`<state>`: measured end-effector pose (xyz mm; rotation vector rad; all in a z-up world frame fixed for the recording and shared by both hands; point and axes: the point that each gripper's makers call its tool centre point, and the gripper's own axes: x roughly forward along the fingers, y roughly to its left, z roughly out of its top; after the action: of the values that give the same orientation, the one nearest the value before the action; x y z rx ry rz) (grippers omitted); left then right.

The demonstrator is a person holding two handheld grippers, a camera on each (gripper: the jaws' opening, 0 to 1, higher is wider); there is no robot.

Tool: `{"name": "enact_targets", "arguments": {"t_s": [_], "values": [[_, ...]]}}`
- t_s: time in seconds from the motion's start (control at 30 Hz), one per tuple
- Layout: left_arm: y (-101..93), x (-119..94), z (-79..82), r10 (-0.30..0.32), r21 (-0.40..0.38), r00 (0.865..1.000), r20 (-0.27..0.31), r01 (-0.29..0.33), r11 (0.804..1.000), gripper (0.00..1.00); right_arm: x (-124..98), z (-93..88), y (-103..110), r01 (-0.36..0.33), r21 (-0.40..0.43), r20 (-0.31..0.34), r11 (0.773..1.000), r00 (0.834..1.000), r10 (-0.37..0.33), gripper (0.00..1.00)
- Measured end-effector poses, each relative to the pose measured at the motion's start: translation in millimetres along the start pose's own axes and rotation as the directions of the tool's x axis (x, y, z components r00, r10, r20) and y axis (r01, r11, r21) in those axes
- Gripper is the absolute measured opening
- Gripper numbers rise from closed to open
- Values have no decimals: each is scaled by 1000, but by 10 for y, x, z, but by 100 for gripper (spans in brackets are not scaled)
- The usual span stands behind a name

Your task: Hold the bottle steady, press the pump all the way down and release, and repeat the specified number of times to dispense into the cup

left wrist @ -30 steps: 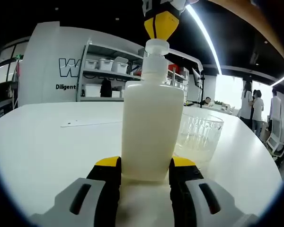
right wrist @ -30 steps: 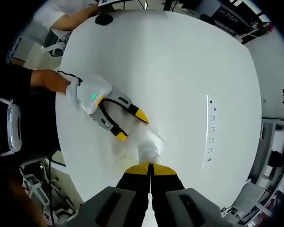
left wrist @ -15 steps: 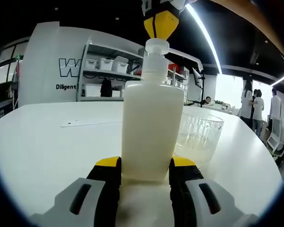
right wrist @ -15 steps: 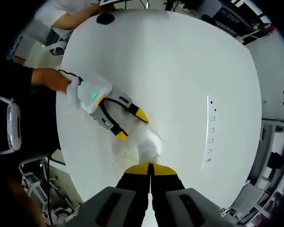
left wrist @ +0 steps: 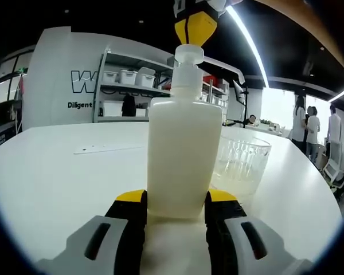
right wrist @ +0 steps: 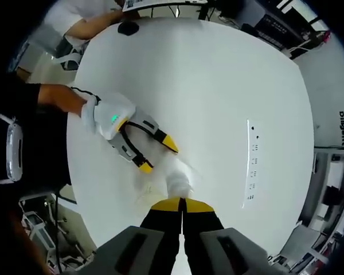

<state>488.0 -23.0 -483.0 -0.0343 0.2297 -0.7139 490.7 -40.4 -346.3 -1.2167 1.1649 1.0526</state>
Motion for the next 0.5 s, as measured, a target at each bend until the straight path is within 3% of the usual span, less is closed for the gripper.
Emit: {"name": "enact_targets", "arguments": {"t_s": [0.2,0.5], "values": [[-10,-5,-12,-7,19,1000,-5,7,1000,38,-59,-20,-8,43,-22,6,999,999,-43,0],[-24,-3,-26,-9,17,1000,-16,9,1000,38,-59,-35,8,47,-28,56,998,997,-46,0]]}}
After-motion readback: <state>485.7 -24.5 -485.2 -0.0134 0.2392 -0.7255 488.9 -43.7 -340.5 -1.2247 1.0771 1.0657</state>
